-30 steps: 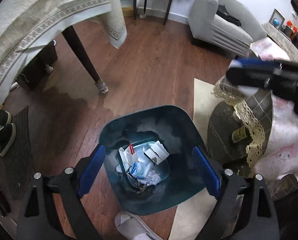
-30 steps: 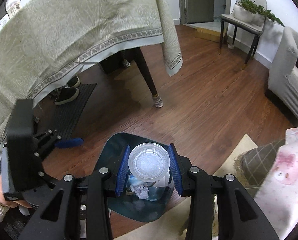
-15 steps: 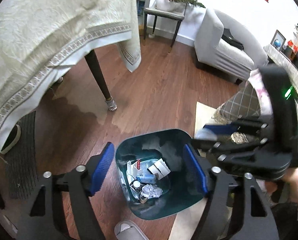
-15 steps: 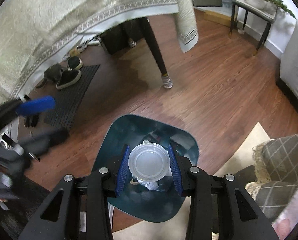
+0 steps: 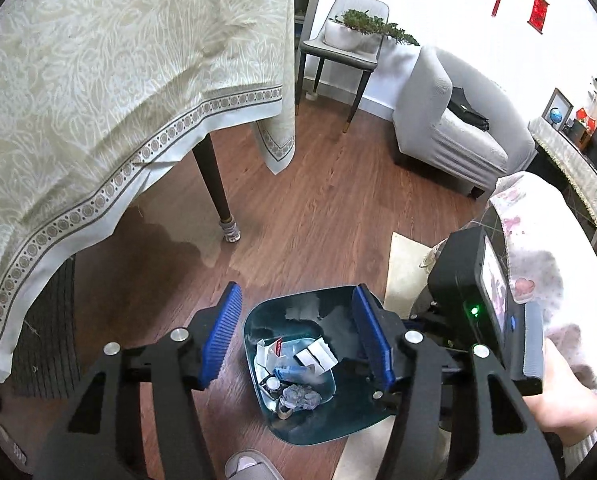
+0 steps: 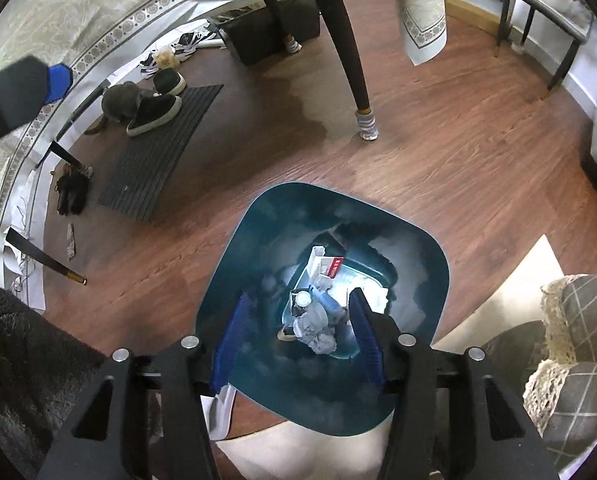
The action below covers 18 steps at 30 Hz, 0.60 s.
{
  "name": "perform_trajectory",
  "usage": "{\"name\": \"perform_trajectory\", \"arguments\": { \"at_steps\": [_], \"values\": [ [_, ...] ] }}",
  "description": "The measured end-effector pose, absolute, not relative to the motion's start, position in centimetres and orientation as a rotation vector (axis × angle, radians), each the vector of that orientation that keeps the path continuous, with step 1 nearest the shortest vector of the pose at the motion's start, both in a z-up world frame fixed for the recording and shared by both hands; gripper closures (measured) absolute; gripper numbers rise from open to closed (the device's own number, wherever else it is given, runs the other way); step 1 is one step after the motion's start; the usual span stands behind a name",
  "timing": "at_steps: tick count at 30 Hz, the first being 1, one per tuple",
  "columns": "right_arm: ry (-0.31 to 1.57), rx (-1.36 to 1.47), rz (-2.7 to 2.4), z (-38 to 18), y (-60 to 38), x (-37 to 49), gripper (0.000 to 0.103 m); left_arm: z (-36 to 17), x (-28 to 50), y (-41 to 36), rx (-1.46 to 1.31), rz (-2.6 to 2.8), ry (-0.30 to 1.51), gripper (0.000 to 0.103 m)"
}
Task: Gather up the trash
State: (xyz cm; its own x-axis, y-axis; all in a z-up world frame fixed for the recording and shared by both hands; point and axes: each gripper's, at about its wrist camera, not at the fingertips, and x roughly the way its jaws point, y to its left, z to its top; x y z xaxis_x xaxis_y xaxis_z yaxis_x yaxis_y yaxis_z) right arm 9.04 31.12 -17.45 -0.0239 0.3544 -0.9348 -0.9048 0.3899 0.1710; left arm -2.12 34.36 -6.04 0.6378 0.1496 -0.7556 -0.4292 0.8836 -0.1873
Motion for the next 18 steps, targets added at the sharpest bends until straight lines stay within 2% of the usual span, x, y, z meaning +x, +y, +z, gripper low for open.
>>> {"name": "perform_trajectory", "arguments": {
  "at_steps": [9,14,17,18],
  "values": [
    [1.166,-0.585,1.085,-16.0,30.1,9.3,0.05,-4.6,-2.1,33.7,-0.334,0.346,0.789,0.042],
    [1.108,-0.535,1.066,-13.1,28.3,9.5,0.056,-3.6,-2.0,32.9,-0.305,0.342,0.778,0.041],
    [1.063,-0.488,1.046,-10.9,27.0,9.8,0.056,-2.7,-2.0,32.3,-0.282,0.334,0.768,0.034],
    [1.046,-0.474,1.038,-10.1,26.5,9.9,0.056,-2.5,-2.0,32.2,-0.276,0.33,0.763,0.029]
  ]
}}
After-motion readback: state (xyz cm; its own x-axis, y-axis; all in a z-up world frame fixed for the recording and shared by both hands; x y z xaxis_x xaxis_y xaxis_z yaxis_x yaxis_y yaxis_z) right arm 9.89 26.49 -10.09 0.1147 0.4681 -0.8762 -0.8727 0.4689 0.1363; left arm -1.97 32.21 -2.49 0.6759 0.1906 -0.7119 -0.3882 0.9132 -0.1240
